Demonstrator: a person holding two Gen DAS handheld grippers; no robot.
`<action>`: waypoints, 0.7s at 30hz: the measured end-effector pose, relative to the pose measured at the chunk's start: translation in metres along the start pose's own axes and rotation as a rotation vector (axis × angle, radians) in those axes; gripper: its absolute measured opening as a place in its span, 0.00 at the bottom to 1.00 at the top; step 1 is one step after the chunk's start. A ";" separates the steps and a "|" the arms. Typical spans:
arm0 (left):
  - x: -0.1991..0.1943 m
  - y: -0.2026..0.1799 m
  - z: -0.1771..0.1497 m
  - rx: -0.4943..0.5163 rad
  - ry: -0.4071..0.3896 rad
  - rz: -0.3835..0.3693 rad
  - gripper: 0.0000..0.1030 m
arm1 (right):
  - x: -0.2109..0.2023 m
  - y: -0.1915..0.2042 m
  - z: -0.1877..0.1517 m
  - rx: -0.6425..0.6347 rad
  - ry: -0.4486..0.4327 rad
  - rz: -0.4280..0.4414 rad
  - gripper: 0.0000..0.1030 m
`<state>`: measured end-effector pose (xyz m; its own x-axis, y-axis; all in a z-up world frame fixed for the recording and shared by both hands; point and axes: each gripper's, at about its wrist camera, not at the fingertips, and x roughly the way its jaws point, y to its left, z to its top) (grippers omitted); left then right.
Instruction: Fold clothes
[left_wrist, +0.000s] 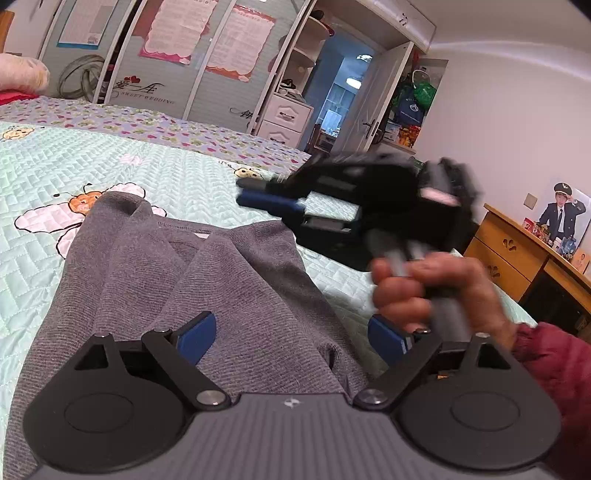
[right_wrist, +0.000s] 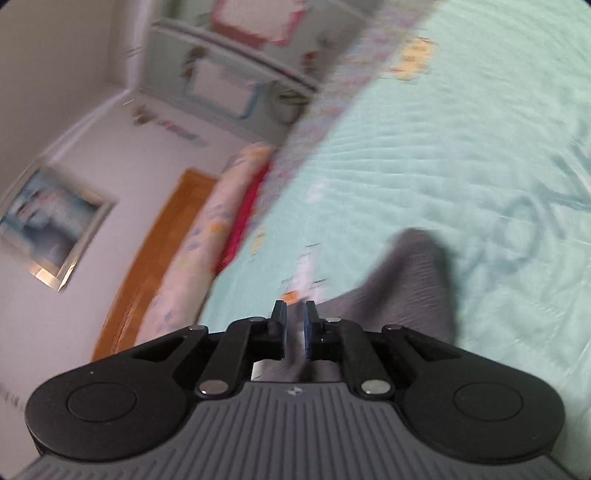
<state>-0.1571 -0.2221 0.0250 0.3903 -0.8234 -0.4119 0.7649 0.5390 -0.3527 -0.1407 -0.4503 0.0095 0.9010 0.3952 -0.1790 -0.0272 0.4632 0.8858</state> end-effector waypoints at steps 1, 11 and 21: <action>0.000 0.000 0.000 -0.001 0.000 -0.001 0.89 | -0.001 0.004 -0.003 -0.008 0.046 0.056 0.23; 0.002 0.003 0.000 -0.018 0.004 -0.014 0.90 | 0.013 -0.018 -0.029 -0.132 0.191 -0.124 0.00; -0.043 0.029 0.012 -0.268 -0.019 -0.115 0.92 | -0.025 0.009 -0.039 -0.028 -0.020 -0.144 0.29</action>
<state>-0.1461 -0.1728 0.0426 0.3203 -0.8836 -0.3415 0.6431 0.4675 -0.6065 -0.1810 -0.4248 0.0054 0.9048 0.3072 -0.2949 0.0913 0.5364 0.8390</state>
